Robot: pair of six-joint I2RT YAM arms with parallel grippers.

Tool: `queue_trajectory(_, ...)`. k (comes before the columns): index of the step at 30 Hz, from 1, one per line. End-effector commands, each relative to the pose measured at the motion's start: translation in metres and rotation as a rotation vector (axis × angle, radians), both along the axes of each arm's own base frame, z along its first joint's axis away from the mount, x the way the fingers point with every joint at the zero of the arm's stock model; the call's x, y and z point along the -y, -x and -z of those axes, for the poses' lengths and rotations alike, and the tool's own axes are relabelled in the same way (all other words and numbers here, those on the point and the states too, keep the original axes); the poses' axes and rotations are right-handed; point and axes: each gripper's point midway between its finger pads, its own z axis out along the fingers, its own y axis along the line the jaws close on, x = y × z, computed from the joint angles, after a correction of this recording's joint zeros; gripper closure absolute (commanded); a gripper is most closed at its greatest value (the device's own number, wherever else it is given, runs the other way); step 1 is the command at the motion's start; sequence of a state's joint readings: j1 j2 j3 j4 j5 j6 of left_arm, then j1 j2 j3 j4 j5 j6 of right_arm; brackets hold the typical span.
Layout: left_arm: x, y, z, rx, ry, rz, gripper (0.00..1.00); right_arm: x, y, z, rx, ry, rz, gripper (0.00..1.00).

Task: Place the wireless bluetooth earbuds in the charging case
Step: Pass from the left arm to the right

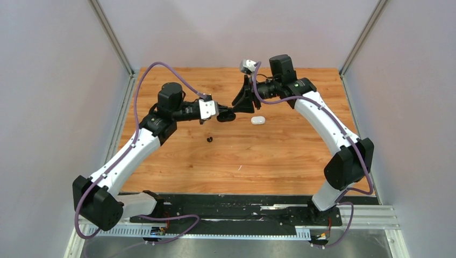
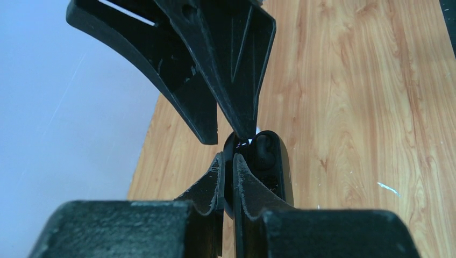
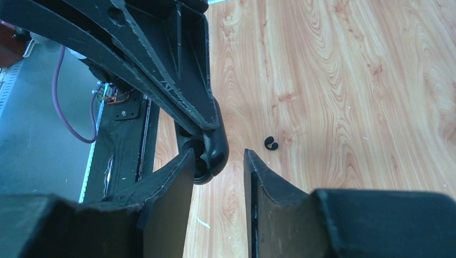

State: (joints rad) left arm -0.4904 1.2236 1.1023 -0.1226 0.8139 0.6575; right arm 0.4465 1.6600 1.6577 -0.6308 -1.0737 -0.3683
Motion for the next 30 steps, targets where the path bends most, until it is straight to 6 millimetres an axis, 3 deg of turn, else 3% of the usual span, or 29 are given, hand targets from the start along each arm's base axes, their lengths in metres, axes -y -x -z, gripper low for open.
queue_trajectory(1, 0.006, 0.005, -0.029, 0.04, 0.052, 0.035, 1.0, -0.008, -0.001, -0.017, 0.084, -0.056, -0.062, 0.64)
queue_trajectory(15, 0.009, 0.005, -0.03, 0.003, 0.066, 0.045, 1.0, -0.014, 0.002, -0.013, 0.15, -0.04, -0.083, 0.75)
queue_trajectory(27, 0.01, -0.001, -0.032, 0.014, 0.077, 0.022, 1.0, -0.014, 0.004, -0.009, 0.153, -0.028, -0.087, 1.0)
queue_trajectory(30, 0.01, -0.003, -0.032, 0.02, 0.078, 0.011, 1.0, -0.015, 0.003, -0.007, 0.162, -0.016, -0.076, 0.99)
